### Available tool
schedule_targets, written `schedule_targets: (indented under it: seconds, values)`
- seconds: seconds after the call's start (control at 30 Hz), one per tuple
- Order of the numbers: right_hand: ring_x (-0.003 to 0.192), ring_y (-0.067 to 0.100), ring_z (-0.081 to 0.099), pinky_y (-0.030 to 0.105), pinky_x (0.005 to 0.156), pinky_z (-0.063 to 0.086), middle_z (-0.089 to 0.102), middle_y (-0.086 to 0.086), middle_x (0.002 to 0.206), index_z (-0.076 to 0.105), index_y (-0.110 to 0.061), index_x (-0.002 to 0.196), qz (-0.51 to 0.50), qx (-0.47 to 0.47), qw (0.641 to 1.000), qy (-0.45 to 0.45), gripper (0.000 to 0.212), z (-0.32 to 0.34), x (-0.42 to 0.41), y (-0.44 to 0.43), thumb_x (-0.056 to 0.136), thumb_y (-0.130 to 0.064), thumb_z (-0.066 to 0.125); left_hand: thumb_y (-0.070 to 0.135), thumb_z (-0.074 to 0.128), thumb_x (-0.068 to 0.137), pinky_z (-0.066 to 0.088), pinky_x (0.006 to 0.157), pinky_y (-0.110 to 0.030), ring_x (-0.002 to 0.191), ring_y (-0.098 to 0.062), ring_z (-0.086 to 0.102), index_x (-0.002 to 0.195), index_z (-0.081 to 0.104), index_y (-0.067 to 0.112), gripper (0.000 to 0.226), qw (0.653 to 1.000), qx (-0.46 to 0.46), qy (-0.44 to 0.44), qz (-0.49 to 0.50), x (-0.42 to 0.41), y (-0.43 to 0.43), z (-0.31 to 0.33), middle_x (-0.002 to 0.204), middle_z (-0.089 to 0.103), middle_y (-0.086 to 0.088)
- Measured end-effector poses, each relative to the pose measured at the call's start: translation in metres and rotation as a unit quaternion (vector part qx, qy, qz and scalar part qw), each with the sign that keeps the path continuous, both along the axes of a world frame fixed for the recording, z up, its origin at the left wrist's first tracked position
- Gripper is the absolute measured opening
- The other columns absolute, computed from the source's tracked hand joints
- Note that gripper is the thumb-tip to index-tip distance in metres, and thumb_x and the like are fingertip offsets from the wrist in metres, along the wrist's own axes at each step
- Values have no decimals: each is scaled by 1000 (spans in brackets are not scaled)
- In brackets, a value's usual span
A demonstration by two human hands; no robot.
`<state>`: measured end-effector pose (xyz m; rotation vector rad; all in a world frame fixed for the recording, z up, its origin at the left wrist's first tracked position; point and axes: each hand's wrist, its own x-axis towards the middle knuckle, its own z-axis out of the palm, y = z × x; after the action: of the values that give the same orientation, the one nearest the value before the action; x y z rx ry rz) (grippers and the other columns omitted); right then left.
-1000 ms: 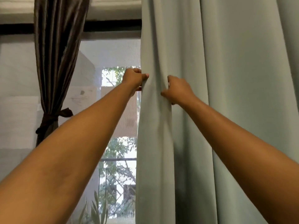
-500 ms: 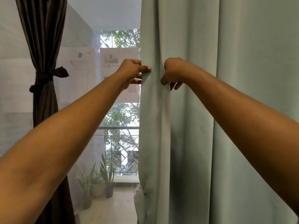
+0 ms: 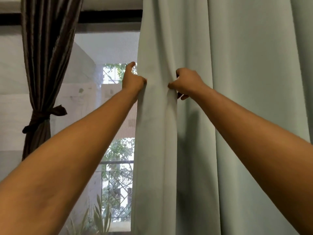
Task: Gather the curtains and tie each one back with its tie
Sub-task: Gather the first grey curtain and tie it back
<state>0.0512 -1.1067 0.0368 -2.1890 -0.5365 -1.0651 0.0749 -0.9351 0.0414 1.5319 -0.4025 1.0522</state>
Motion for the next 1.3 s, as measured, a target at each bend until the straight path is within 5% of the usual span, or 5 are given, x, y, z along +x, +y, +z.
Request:
schedule_targets:
  seconds: [0.5,0.63,0.83,1.03,1.3]
  values:
    - [64,32,50,29,47,26,54,10,75,49,-8,101,-172,-144,941,-255,16,-33,-7,14,86,-11,44,13,59,91,52,82,-26,85,-5,61,108,67,27,24,995,-30,-90,34,-1,-13,-14,101,68,2]
    - [85,36,62,33,57,31,64,12,101,31,-7,141,-194,-226,921,-253,49,-51,0,28,93,-14,40,44,65,88,50,79,-20,85,8,60,111,71,23,32,991,2,-129,23,-14,-25,-9,96,68,14]
    - [97,30,59,33,67,42,64,11,112,25,-17,147,-80,-292,948,-95,66,-53,3,17,92,-44,50,7,72,83,53,94,-31,111,-15,64,131,60,17,51,985,107,-103,86,-19,-31,-9,123,67,-2]
    - [118,25,43,39,86,43,51,5,127,53,-17,125,-205,-24,944,-257,41,-30,-3,-38,91,-40,52,1,59,81,47,80,-17,116,-14,61,140,47,29,67,968,182,-131,115,-15,-41,-24,129,63,0]
    - [111,29,55,30,82,43,54,12,127,32,-10,140,-72,143,984,-75,66,-18,5,-64,85,-23,66,5,49,90,56,77,-42,89,-30,68,140,42,31,57,947,229,-152,164,-18,-65,-29,105,70,-17]
